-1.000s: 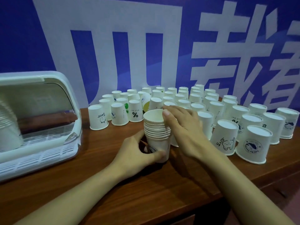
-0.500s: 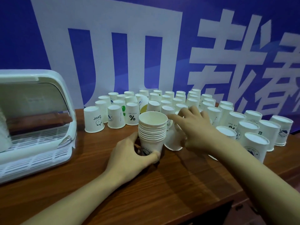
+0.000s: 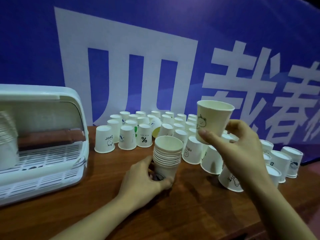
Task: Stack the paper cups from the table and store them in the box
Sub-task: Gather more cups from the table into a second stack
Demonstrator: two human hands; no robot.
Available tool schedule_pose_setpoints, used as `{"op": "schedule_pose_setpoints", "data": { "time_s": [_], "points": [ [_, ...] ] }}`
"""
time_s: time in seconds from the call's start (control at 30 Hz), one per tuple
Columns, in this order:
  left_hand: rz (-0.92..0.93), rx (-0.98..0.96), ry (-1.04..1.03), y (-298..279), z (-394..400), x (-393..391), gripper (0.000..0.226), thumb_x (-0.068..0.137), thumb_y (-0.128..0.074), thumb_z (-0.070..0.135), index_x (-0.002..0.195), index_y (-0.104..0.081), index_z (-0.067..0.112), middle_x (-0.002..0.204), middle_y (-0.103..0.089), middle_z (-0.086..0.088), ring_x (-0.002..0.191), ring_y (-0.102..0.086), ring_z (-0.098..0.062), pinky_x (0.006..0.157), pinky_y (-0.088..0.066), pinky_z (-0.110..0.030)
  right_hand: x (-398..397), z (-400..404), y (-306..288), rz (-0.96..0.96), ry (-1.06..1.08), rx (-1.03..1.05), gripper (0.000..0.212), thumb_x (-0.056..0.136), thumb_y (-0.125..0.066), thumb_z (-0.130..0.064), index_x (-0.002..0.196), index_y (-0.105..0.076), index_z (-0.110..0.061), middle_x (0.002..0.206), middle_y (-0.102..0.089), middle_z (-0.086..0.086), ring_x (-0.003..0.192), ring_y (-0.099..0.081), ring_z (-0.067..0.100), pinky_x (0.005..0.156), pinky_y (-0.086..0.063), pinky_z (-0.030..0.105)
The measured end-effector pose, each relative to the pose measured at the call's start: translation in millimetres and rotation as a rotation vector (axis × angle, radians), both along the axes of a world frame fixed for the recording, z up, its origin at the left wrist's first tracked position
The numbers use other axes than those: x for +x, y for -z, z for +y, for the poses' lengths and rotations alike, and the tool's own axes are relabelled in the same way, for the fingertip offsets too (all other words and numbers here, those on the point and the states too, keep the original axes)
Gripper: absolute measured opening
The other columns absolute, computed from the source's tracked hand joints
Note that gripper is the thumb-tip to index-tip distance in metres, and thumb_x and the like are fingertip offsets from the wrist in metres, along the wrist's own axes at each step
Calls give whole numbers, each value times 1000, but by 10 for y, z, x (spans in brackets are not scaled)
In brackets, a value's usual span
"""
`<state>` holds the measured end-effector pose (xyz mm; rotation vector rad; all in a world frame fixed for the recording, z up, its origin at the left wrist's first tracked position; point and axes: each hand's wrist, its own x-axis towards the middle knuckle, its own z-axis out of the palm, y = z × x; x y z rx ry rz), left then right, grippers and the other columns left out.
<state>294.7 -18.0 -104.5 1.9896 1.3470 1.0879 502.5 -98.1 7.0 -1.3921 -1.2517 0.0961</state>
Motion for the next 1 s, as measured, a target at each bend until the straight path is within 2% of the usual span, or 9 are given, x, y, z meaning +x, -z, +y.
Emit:
{"op": "schedule_pose_setpoints", "data": {
  "time_s": [0.1,0.2,0.4,0.5,0.57,0.67,0.8,0.93,1.0],
  "points": [
    [-21,11,11,17,8,4,56,55,-74,71,100,-67,38,88,-73,21,73,-67,-1,75,-60,-37,-350,169,79,-19,-123,-8,43,67,-84,-59,103,-69,-41,120,-62,-23,114,-51,-12,99,-43,26],
    [-35,21,29,48,13,0,50,59,-78,66,99,-67,39,87,-74,20,72,-68,-4,73,-60,-40,-554,364,244,-79,-120,-95,50,63,-84,-64,105,-69,-42,137,-53,-16,134,-43,4,115,-36,37],
    [-40,32,17,55,55,7,52,55,-74,68,96,-65,38,82,-73,15,74,-68,-8,72,-59,-41,-630,486,328,-65,-154,-201,67,60,-77,-68,114,-68,-30,118,-66,-10,111,-60,4,96,-50,32],
    [-40,46,17,84,65,27,52,59,-75,69,98,-65,37,84,-72,13,75,-68,-11,72,-59,-41,-620,478,345,-6,-217,-179,61,69,-86,-58,119,-64,-31,117,-65,-18,108,-58,-7,86,-45,14],
    [-36,60,-5,98,70,31,53,58,-75,70,96,-64,35,82,-71,12,74,-68,-13,71,-59,-42,-608,469,358,-14,-203,-139,67,66,-85,-65,120,-65,-31,119,-65,-20,109,-58,-8,89,-44,11],
    [-51,40,-3,93,71,44,52,55,-74,69,94,-65,36,81,-72,13,72,-68,-14,71,-60,-42,-605,457,380,-18,-154,-120,88,57,-75,-75,131,-64,-29,129,-60,-18,118,-53,-1,100,-40,21],
    [-58,35,15,67,61,40,51,55,-75,67,95,-66,37,83,-73,15,75,-70,-11,72,-60,-42,-582,514,420,-96,-88,-104,70,63,-79,-68,117,-73,-25,127,-60,-8,123,-52,5,101,-35,20],
    [-55,19,32,19,24,14,53,55,-74,67,96,-68,35,81,-74,15,70,-68,-9,70,-58,-39,-580,561,428,-96,-85,-153,71,65,-79,-70,120,-73,-25,131,-56,-7,128,-50,8,109,-36,25],
    [-64,7,30,-8,0,13,51,55,-75,65,96,-68,34,76,-73,13,64,-66,-9,65,-56,-37,-568,536,456,-130,-132,-163,75,69,-63,-79,124,-69,-29,136,-53,-7,133,-46,9,114,-36,32]
  ]
}}
